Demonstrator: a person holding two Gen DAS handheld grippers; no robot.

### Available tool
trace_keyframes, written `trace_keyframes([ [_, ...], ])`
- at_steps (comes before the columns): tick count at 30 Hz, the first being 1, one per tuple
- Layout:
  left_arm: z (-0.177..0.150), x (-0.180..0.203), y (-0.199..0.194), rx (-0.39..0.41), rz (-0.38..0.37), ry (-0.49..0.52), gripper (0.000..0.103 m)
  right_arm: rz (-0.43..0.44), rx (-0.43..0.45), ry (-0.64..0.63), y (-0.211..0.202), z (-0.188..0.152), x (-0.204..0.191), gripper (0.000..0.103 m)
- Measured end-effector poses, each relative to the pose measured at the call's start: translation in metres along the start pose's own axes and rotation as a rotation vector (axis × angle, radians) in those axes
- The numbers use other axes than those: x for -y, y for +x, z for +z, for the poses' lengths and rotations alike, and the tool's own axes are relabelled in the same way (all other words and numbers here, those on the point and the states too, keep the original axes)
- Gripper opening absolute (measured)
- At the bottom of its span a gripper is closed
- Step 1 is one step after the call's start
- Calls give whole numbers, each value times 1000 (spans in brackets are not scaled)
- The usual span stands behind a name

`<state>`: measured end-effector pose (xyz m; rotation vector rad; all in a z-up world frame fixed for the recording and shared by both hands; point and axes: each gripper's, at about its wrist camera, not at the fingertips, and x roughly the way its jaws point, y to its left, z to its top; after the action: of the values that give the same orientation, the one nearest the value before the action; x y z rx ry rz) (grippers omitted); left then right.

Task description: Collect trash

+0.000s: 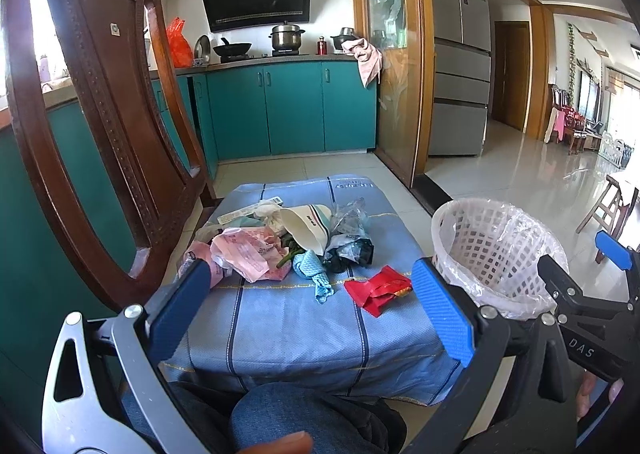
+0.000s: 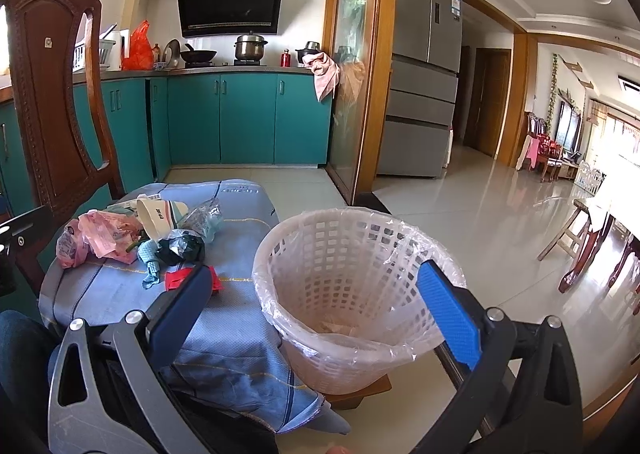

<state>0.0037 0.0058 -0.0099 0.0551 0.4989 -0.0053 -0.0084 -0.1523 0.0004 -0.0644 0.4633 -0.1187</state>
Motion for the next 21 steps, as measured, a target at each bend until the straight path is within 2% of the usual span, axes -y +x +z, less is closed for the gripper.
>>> trace_keyframes([
  [21, -1, -1, 2, -9, -3, -6, 100, -13, 3, -11, -1, -1, -2, 100],
])
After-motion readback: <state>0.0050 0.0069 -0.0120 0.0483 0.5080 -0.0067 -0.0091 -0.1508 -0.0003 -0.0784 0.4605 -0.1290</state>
